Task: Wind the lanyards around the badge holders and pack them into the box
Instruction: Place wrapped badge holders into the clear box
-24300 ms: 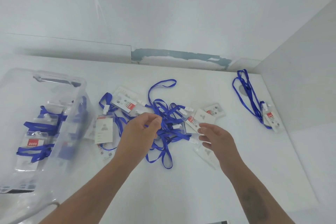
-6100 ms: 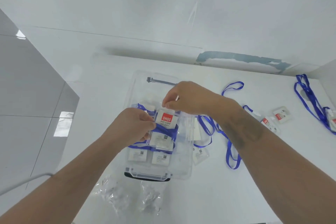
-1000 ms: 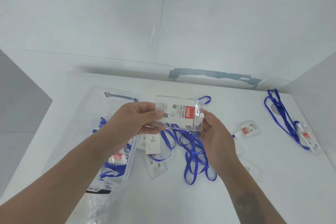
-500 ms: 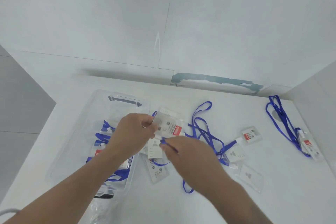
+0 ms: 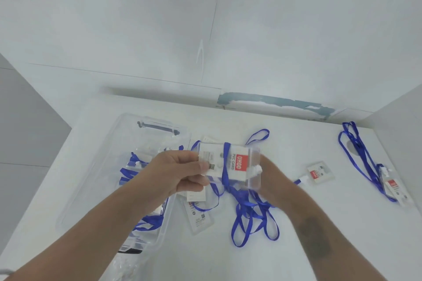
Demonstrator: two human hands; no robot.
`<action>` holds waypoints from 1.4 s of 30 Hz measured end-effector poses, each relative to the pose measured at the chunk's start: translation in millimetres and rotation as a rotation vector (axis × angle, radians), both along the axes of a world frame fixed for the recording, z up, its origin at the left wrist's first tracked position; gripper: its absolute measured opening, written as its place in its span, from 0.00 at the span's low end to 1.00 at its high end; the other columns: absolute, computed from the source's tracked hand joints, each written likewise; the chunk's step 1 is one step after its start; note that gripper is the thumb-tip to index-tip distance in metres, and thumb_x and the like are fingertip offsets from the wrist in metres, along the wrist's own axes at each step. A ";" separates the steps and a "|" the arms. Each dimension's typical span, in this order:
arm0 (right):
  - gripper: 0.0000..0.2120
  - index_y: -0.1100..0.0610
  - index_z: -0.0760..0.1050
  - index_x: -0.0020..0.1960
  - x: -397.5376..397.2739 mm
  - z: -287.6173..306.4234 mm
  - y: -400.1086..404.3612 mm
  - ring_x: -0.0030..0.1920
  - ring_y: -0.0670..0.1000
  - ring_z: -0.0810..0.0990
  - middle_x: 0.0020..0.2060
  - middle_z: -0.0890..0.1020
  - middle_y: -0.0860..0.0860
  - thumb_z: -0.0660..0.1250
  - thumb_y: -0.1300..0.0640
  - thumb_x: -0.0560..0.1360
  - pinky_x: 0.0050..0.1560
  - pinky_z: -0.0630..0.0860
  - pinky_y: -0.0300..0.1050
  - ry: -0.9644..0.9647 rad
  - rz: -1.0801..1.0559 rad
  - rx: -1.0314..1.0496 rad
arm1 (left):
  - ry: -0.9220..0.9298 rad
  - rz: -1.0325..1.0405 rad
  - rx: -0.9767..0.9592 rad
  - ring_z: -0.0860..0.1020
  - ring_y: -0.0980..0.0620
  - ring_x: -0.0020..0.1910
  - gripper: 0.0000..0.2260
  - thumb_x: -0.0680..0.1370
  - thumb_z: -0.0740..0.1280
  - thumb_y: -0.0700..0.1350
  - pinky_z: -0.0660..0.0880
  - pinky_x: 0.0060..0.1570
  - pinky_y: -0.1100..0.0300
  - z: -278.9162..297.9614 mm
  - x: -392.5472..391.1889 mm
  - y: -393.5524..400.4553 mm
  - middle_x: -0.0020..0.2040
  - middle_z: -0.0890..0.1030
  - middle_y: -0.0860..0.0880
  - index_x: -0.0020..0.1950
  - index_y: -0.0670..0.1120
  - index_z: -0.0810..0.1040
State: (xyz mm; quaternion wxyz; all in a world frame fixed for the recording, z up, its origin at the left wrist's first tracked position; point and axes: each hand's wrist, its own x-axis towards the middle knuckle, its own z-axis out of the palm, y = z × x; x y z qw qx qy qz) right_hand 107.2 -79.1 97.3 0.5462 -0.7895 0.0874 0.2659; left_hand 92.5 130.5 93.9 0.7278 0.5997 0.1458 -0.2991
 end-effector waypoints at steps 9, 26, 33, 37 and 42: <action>0.18 0.49 0.77 0.55 -55.0 0.1 31.1 0.46 0.43 0.78 0.45 0.80 0.45 0.51 0.43 0.83 0.49 0.76 0.45 -0.313 0.522 -0.550 | -0.145 0.160 0.478 0.85 0.54 0.36 0.06 0.77 0.71 0.41 0.83 0.41 0.60 -23.0 6.7 -1.1 0.39 0.86 0.49 0.53 0.42 0.84; 0.18 0.50 0.76 0.30 -19.3 -5.3 19.0 0.24 0.45 0.69 0.20 0.76 0.42 0.67 0.65 0.76 0.24 0.66 0.30 -0.064 -0.056 -0.168 | 0.037 0.032 -0.062 0.83 0.50 0.36 0.07 0.70 0.74 0.41 0.82 0.38 0.61 -4.0 -1.3 13.3 0.39 0.83 0.42 0.46 0.40 0.85; 0.12 0.43 0.79 0.61 -62.6 -15.7 39.5 0.47 0.37 0.77 0.45 0.81 0.39 0.60 0.50 0.81 0.48 0.71 0.30 -0.325 0.202 -0.366 | -0.027 0.240 0.377 0.86 0.50 0.38 0.04 0.76 0.72 0.40 0.82 0.40 0.61 -22.1 2.6 16.5 0.38 0.87 0.46 0.50 0.44 0.84; 0.11 0.40 0.79 0.59 -54.7 10.7 34.8 0.51 0.37 0.75 0.48 0.81 0.36 0.62 0.48 0.80 0.53 0.71 0.32 -0.508 0.371 -0.544 | -0.100 0.134 0.492 0.85 0.53 0.36 0.02 0.77 0.71 0.41 0.80 0.36 0.66 -24.7 -2.5 19.3 0.35 0.86 0.49 0.46 0.46 0.84; 0.02 0.44 0.83 0.42 -21.5 42.9 18.5 0.39 0.40 0.81 0.37 0.82 0.36 0.73 0.51 0.72 0.42 0.76 0.32 -0.483 0.344 -0.424 | -0.093 -0.081 0.443 0.84 0.55 0.34 0.03 0.77 0.71 0.40 0.78 0.34 0.69 -15.5 -10.6 20.8 0.34 0.86 0.47 0.46 0.46 0.85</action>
